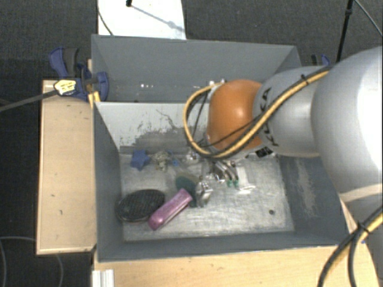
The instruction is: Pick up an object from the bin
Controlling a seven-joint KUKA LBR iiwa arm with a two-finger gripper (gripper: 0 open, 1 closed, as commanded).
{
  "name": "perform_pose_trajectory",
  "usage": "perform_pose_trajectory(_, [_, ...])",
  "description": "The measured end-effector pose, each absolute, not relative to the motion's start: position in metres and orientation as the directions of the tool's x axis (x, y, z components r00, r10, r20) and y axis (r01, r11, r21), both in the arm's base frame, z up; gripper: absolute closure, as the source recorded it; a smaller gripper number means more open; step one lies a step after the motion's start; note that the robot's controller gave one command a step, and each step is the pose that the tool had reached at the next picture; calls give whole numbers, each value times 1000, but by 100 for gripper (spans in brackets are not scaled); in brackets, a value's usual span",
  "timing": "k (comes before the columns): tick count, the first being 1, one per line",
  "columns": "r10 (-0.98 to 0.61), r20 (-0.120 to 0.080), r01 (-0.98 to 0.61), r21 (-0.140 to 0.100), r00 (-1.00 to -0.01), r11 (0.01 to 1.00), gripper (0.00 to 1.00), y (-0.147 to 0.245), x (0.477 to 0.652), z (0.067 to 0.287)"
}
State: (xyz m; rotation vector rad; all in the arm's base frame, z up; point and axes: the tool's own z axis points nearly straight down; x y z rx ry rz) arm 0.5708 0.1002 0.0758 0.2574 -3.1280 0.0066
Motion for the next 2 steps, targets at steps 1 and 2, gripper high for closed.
perform_pose_trajectory(1, [-161, 2, -161, -1, -987, 987, 100, 101, 571, 77])
perform_pose_trajectory(2, [-311, -9, -311, -3, -950, 950, 100, 47, 547, 210])
